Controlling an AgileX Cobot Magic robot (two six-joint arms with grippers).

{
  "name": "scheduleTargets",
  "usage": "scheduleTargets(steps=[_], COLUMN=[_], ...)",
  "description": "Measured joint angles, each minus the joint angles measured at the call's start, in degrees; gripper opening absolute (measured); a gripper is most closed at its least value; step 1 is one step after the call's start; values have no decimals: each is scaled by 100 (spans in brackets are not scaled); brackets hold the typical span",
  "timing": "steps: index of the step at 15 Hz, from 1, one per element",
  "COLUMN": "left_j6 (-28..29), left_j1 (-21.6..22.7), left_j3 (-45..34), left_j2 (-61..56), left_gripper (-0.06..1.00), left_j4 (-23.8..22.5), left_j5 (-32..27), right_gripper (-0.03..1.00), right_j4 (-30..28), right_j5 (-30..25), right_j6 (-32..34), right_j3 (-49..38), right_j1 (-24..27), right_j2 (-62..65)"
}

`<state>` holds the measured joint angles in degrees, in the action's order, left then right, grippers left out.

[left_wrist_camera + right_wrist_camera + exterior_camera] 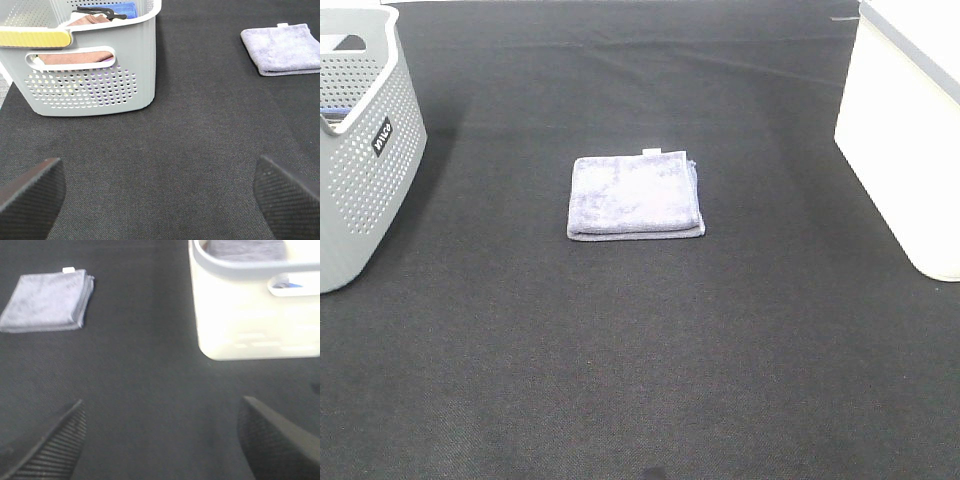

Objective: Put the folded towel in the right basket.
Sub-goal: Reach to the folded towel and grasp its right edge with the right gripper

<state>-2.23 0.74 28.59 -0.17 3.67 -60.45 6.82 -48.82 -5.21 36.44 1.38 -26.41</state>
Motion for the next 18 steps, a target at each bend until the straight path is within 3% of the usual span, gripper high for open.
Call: scheduleTargets(steps=[7,11,18], left_j6=[0,0,0], left_j1=[0,0,0], left_j3=[0,0,0], left_j2=[0,0,0], left_gripper=[97,97,97], left_j4=[0,0,0], left_j5=[0,0,0], right_gripper=[74,73,73], right_j4=[940,1507,1324], right_j5=[149,-80,-212], right_j6=[-602,-934,-1008], right_j3=[2338,3512,5604], right_j1=[0,-11,-1306], right_j2=[-3587,-5025,-7540])
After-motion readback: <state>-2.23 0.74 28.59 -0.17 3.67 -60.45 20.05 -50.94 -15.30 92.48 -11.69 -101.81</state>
